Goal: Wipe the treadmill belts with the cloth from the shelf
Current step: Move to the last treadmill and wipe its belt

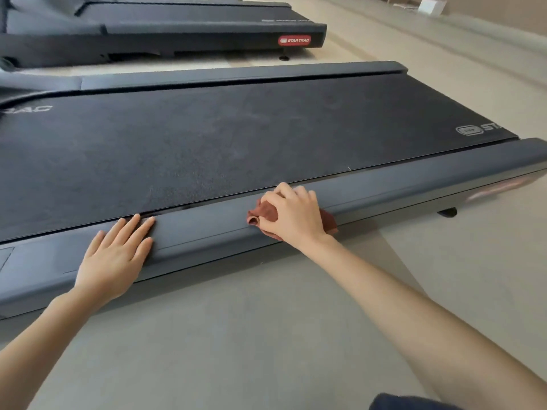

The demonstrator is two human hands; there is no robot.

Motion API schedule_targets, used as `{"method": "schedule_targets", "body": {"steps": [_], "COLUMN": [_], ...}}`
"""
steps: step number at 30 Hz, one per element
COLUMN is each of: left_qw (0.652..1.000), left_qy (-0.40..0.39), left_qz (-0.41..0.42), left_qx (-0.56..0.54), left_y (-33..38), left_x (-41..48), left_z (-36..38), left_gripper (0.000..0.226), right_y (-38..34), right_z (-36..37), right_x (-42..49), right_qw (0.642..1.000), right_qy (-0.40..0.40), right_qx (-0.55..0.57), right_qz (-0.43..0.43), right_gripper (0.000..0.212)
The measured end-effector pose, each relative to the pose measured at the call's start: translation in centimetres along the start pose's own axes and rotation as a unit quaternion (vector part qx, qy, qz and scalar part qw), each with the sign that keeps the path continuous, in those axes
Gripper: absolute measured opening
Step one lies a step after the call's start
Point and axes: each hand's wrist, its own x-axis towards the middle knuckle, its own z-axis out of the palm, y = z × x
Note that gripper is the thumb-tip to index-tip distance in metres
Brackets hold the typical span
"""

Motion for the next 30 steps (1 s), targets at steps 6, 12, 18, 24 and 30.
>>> {"method": "schedule_targets", "body": {"steps": [6,12,18,24,30], "left_qw": [0.975,0.99,0.949,0.912,0.875], "left_qy": [-0.105,-0.118,-0.122,-0.074,-0.029], "left_qz": [-0.188,0.068,0.29,0.399,0.478], "left_qx": [-0.049,0.045,-0.01,0.065,0.076], "left_y": [15.4,32.7,47.6,54.4,56.9], "left_x": [4.0,5.9,4.8,1.8,-2.3], "left_z": [-0.5,-0.6,-5.5,-12.9,-24.8], "left_gripper": [0.072,0.056,0.056,0.054,0.059], "right_y": [15.0,26.4,32.3,33.4,30.0], "right_z": [-3.4,-9.3,-17.3,-26.2,-38.8], "right_x": [-3.6,-7.5,-14.4,-18.8,-20.3], "right_qw": [0.975,0.939,0.902,0.867,0.853], "right_qy": [0.044,-0.074,-0.045,0.003,0.055], "right_qx": [-0.082,-0.141,-0.158,-0.138,-0.121], "right_qz": [0.199,0.306,0.398,0.479,0.505], "right_gripper": [0.029,0.04,0.036,0.033,0.025]}}
